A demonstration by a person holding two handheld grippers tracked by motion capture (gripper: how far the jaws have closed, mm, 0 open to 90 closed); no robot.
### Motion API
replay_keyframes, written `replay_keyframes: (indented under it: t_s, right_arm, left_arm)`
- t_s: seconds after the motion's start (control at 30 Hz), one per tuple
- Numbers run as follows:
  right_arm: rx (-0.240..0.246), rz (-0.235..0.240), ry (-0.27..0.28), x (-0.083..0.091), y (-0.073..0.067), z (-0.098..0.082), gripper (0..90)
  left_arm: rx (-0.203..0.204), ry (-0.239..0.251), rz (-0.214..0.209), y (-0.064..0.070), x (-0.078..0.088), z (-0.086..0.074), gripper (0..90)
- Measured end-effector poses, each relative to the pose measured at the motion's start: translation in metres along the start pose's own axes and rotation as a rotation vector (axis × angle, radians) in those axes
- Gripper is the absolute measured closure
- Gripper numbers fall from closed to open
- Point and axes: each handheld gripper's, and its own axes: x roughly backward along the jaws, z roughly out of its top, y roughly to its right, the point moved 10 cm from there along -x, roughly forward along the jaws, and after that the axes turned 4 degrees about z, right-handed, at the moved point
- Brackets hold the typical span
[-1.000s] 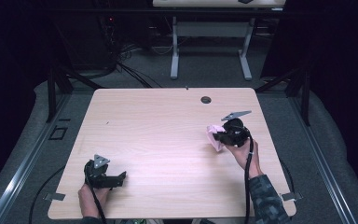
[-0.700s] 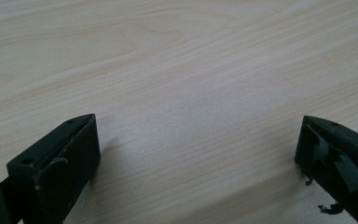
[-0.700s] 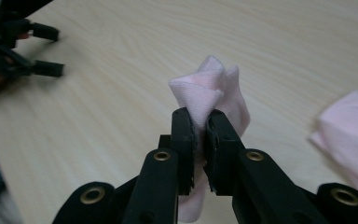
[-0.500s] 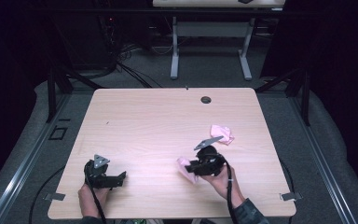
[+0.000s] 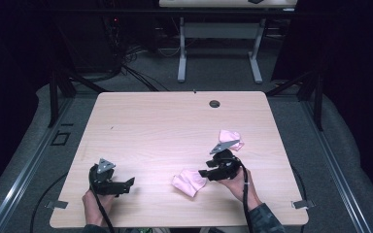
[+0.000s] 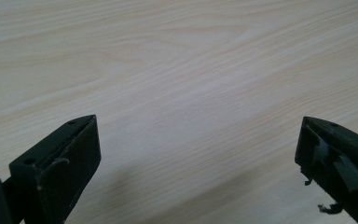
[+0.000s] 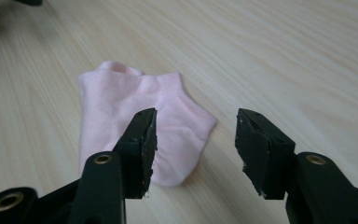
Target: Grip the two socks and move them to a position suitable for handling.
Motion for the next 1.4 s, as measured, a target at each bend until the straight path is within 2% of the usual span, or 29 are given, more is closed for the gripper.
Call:
replay_keyframes:
  t_s: [0.03,0.1,0.17,0.23,0.3,0.33,0.37,0.5,0.6,0.63,0.7,0.8,0.83,0.87,0.9,0.93,0.97,1.07,1.13,1.17,1.2,1.23,1.27,1.37,1.4]
  right_arm:
    - [0.018,0.003,-0.018,-0.008,0.000,-0.001,47.8]
    - [0.035,-0.013,-0.040,-0.025,0.002,0.001,47.3]
    - [0.050,0.011,-0.065,-0.038,0.003,0.001,47.5]
    - [0.075,0.003,-0.100,-0.046,0.003,0.000,50.1]
    - [0.078,0.007,-0.114,-0.050,0.002,-0.002,54.9]
    - [0.076,0.004,-0.111,-0.051,0.002,-0.002,57.5]
    - [0.075,-0.004,-0.115,-0.050,0.002,-0.003,60.2]
    - [0.064,-0.018,-0.103,-0.050,0.002,-0.004,74.7]
    - [0.045,-0.004,-0.089,-0.048,0.000,-0.008,82.3]
    - [0.045,-0.004,-0.089,-0.048,0.000,-0.008,82.3]
    - [0.020,-0.008,-0.070,-0.046,0.000,-0.010,83.5]
    - [0.017,-0.017,-0.064,-0.045,0.000,-0.012,83.8]
    - [-0.003,-0.018,-0.045,-0.045,-0.001,-0.013,84.0]
    - [-0.006,-0.018,-0.043,-0.044,-0.001,-0.013,84.0]
    - [-0.006,-0.018,-0.043,-0.044,-0.001,-0.013,84.0]
    - [-0.020,-0.016,-0.029,-0.044,-0.001,-0.013,84.2]
    - [-0.022,-0.022,-0.028,-0.044,0.000,-0.013,84.3]
    - [-0.030,-0.026,-0.021,-0.045,0.001,-0.012,84.4]
    - [-0.031,-0.045,-0.027,-0.044,0.002,-0.012,84.5]
    - [-0.030,-0.049,-0.023,-0.044,0.002,-0.012,84.5]
    - [-0.037,-0.059,-0.020,-0.044,0.002,-0.013,84.5]
    - [-0.041,-0.059,-0.021,-0.043,0.002,-0.014,84.5]
    - [-0.042,-0.058,-0.015,-0.043,0.002,-0.014,84.5]
    - [-0.049,-0.058,-0.014,-0.043,0.002,-0.014,84.6]
    - [-0.043,-0.060,-0.015,-0.043,0.003,-0.014,84.6]
  left_arm:
    - [0.000,0.000,0.000,0.000,0.000,0.000,0.3]
    - [-0.023,-0.021,-0.021,0.011,-0.002,0.001,0.3]
    - [-0.036,-0.026,-0.032,0.016,-0.003,0.001,0.3]
    - [-0.036,-0.019,-0.051,0.021,-0.001,0.002,0.3]
    - [-0.028,-0.012,-0.068,0.025,-0.001,0.003,0.3]
    - [-0.028,-0.012,-0.068,0.025,-0.001,0.003,0.3]
    - [-0.023,-0.017,-0.094,0.029,-0.001,0.003,0.3]
    - [-0.034,-0.015,-0.124,0.038,0.001,0.004,0.4]
    - [-0.033,-0.004,-0.152,0.044,0.002,0.007,0.5]
    - [-0.033,-0.004,-0.152,0.044,0.002,0.007,0.6]
    - [-0.036,-0.002,-0.184,0.053,0.002,0.009,1.0]
    - [-0.054,-0.005,-0.214,0.061,0.001,0.010,2.2]
    - [-0.076,-0.017,-0.257,0.071,-0.003,0.010,4.0]
    - [-0.084,-0.029,-0.274,0.077,-0.004,0.010,4.8]
    - [-0.084,-0.029,-0.274,0.077,-0.004,0.010,6.4]
    - [-0.128,-0.038,-0.308,0.088,-0.005,0.012,7.5]
    - [-0.142,-0.038,-0.332,0.094,-0.006,0.013,8.5]
    - [-0.182,-0.048,-0.361,0.107,-0.010,0.018,11.9]
    - [-0.197,-0.048,-0.382,0.117,-0.011,0.021,13.9]
    - [-0.197,-0.048,-0.382,0.117,-0.011,0.021,14.9]
    - [-0.216,-0.049,-0.402,0.125,-0.012,0.023,15.5]
    - [-0.216,-0.049,-0.402,0.125,-0.012,0.023,15.9]
    - [-0.242,-0.057,-0.423,0.132,-0.015,0.025,17.6]
    - [-0.256,-0.073,-0.442,0.137,-0.021,0.026,25.4]
    - [-0.253,-0.087,-0.460,0.142,-0.027,0.026,27.3]
